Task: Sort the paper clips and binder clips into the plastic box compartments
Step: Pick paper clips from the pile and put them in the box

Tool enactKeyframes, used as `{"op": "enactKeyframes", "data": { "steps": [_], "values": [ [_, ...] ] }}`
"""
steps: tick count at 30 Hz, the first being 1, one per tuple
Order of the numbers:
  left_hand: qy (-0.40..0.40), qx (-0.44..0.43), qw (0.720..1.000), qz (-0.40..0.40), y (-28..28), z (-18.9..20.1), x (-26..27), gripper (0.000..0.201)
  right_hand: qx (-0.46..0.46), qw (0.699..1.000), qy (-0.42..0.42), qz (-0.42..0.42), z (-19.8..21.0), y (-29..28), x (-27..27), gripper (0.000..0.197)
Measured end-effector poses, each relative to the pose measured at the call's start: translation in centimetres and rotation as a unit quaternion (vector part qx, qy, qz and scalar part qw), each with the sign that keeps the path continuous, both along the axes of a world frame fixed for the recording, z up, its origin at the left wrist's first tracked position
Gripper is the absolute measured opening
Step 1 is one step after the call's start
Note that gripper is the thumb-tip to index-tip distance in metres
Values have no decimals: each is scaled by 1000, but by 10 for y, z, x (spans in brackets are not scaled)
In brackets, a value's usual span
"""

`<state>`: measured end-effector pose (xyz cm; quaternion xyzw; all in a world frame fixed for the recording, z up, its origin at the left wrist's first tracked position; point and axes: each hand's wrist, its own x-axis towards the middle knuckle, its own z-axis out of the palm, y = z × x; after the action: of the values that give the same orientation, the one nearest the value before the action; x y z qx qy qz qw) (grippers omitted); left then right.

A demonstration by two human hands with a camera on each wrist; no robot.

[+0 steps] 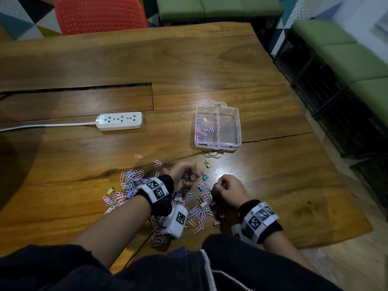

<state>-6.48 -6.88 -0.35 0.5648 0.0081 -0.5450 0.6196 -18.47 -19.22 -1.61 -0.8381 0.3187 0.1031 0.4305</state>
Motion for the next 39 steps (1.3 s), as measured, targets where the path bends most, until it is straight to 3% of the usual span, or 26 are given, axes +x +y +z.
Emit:
{"op": "enactKeyframes", "data": {
  "steps": [2,6,8,11,17,19,21,22,24,25,27,29,30,31,33,36,39],
  "values": [
    [-13,6,1000,2,0,0,1,28,125,986,-52,-97,5,-8,-6,14],
    [-134,93,984,-70,-2,-3,-2,27,295,917,-136,-230,11,-29,-23,22],
    [-251,171,946,-114,-6,-8,-5,22,350,884,-173,-257,12,-40,-30,24],
    [-397,253,864,-179,-8,-17,-7,15,406,848,-196,-277,15,-49,-36,29],
    [-523,314,740,-283,-14,-15,-12,10,478,796,-165,-333,8,-50,-39,27],
    [-551,333,693,-324,-17,-11,-15,19,454,819,-140,-321,4,-48,-38,31],
    [-561,348,659,-361,-17,-7,-17,25,328,899,-99,-272,-2,-45,-35,27],
    [-556,349,655,-374,-17,-5,-17,26,241,940,-78,-231,-3,-42,-33,23],
    [-528,340,674,-389,-14,-3,-16,22,102,983,-53,-141,-7,-41,-30,15],
    [-499,326,710,-377,-12,-4,-13,22,70,991,-44,-102,-9,-41,-28,11],
    [-389,270,830,-295,-8,-4,-9,27,42,998,-18,-32,-11,-40,-26,13],
    [-228,181,942,-167,-5,-1,-4,30,6,1000,16,18,-13,-39,-26,22],
    [-147,135,974,-106,-4,2,-2,29,-18,999,27,34,-14,-38,-25,24],
    [-88,98,990,-60,-3,3,0,28,-34,998,37,43,-14,-37,-25,26],
    [-56,64,996,-34,-1,3,2,31,-40,997,46,42,-14,-35,-23,22],
    [-129,99,977,-134,-3,0,-4,28,-69,995,57,50,-12,-29,-23,8],
    [-313,177,891,-276,-6,-7,-17,23,-93,990,85,69,-10,-21,-25,4]
  ]
}}
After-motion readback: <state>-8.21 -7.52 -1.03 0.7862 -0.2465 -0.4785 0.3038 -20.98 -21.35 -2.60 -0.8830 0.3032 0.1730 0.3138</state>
